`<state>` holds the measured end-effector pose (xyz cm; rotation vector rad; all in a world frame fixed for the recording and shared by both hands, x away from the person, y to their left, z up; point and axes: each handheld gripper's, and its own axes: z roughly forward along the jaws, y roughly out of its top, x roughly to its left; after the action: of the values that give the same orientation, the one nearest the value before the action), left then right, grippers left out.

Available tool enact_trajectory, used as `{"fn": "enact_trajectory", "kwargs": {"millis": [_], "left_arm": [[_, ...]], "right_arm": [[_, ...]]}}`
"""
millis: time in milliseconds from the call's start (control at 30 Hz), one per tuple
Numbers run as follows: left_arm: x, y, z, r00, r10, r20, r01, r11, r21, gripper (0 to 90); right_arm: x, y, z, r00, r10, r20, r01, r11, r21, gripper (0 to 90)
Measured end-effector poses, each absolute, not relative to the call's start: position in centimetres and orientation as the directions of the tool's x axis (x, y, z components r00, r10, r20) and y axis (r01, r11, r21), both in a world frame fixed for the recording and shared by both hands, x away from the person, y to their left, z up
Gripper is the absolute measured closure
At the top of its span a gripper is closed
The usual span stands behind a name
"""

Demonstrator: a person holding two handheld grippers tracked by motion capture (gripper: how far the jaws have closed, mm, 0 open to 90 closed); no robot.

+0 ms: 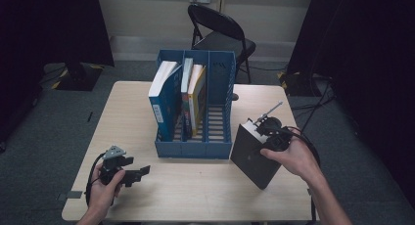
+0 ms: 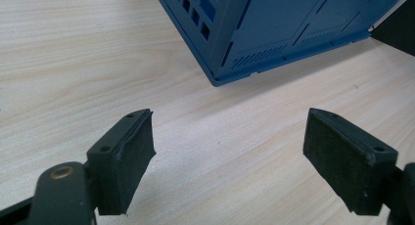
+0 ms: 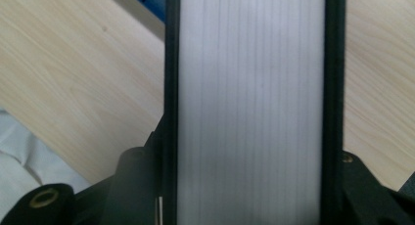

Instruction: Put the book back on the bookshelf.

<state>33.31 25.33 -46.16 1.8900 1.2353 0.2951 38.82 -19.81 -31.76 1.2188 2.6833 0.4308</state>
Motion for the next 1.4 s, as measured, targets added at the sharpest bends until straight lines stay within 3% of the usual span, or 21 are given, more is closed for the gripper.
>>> {"fn": "enact_trajectory", "kwargs": {"millis": [200,500,933,1400], "left_arm": [[33.3,25.3,-46.2,0.486,0.839,-0.245,0.651,-0.161,0.742,19.0],[33.4,25.2,-46.2,0.481,0.842,-0.246,0.653,-0.157,0.741,19.0],[33.5,25.7,-46.3,0.438,0.863,-0.252,0.67,-0.127,0.731,19.1],[33.4,26.1,-46.2,0.434,0.862,-0.26,0.669,-0.116,0.734,19.2]], "right_arm": [[38.8,-19.9,-31.7,-0.639,0.769,-0.023,0.721,0.61,0.329,53.4],[39.6,-19.3,-31.5,-0.637,0.771,-0.019,0.746,0.622,0.238,53.0],[39.7,-19.2,-31.9,-0.641,0.767,-0.026,0.742,0.628,0.237,49.2],[39.7,-19.4,-31.8,-0.61,0.792,-0.014,0.767,0.595,0.239,53.0]]}}
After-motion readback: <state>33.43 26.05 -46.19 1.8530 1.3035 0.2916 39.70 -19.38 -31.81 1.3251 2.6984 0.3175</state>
